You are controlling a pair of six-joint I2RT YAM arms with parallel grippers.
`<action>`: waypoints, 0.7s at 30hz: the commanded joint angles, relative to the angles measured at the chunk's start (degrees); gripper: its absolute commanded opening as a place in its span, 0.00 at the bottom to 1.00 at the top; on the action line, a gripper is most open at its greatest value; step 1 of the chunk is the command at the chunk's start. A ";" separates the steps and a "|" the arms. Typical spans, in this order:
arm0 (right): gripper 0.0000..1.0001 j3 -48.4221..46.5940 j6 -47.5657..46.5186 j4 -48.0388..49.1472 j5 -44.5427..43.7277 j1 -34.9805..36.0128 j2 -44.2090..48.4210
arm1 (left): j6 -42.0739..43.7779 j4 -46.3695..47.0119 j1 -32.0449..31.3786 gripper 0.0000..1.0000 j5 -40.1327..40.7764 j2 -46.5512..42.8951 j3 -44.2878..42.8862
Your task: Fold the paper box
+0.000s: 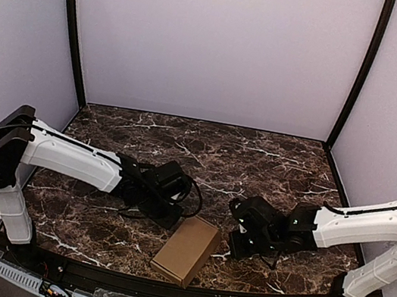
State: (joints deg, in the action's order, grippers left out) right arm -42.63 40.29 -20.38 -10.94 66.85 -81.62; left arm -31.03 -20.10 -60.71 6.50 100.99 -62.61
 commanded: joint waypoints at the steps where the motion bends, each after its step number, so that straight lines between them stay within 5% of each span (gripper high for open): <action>1: 0.00 -1.59 -0.97 -1.27 -1.50 -2.20 -1.81 | 1.48 -0.81 1.52 0.02 0.15 1.27 -2.37; 21: 0.00 -5.82 -0.36 6.59 3.37 -6.82 -11.94 | 1.91 0.78 1.96 0.00 -3.38 7.48 -6.39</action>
State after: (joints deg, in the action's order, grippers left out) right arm -46.74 39.68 -16.58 -9.43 60.31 -91.88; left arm -29.12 -19.38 -58.85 4.62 108.22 -67.96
